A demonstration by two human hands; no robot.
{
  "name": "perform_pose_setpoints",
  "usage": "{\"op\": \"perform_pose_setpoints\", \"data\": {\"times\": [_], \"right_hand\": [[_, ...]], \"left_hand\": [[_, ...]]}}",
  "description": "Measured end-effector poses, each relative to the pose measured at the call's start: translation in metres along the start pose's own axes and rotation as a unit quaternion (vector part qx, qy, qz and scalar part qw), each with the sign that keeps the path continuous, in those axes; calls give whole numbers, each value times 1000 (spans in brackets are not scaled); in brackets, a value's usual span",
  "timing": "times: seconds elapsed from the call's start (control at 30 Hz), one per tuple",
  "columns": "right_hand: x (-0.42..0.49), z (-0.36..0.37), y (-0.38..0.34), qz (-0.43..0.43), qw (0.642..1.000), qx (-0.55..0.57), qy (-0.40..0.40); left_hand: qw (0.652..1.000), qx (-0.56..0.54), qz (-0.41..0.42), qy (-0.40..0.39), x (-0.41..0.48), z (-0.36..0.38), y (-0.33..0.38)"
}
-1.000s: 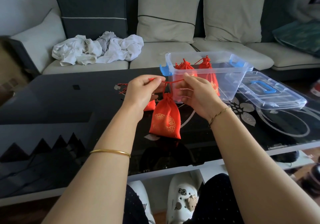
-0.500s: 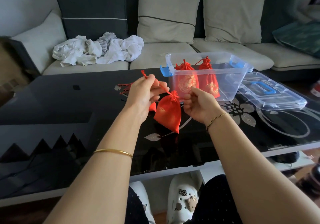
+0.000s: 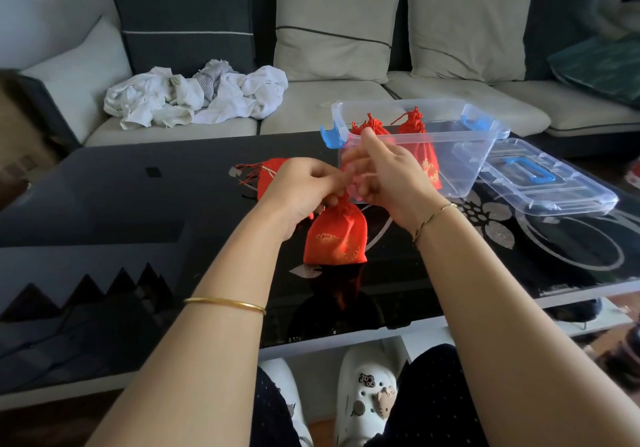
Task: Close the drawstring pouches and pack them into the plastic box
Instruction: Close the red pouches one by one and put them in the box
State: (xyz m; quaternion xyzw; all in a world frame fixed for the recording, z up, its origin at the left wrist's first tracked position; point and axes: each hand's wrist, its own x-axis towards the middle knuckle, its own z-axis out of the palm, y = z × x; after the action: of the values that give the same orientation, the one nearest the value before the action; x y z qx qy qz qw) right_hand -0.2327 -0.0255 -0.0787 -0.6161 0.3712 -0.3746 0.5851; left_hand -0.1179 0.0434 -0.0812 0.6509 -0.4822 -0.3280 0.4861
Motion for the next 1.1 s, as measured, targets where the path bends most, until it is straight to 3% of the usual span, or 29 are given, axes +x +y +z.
{"op": "perform_pose_setpoints", "data": {"times": [0.1, 0.3, 0.43, 0.7, 0.8, 0.9, 1.0, 1.1], "right_hand": [[-5, -1, 2, 24, 998, -59, -5], [-6, -4, 4, -83, 992, -97, -13], [-6, -2, 10, -160, 960, -227, -19], [-7, 5, 11, -272, 895, -351, 22], [-4, 6, 12, -279, 879, -385, 25], [-3, 4, 13, -212, 926, -311, 13], [-3, 2, 14, -73, 991, -107, -33], [-2, -1, 15, 41, 995, 67, -63]], "left_hand": [[1000, -25, -13, 8, 2, -1, -1], [997, -57, -14, 58, 4, 1, -4], [995, -50, -17, 80, 5, 1, -6], [992, -75, -32, 95, 7, 0, -6], [988, -108, -56, 90, 9, -3, -3], [992, -90, -35, 76, 9, -4, 0], [992, -34, 12, 123, 5, -1, 2], [988, 7, 46, 149, 5, 1, 0]]}}
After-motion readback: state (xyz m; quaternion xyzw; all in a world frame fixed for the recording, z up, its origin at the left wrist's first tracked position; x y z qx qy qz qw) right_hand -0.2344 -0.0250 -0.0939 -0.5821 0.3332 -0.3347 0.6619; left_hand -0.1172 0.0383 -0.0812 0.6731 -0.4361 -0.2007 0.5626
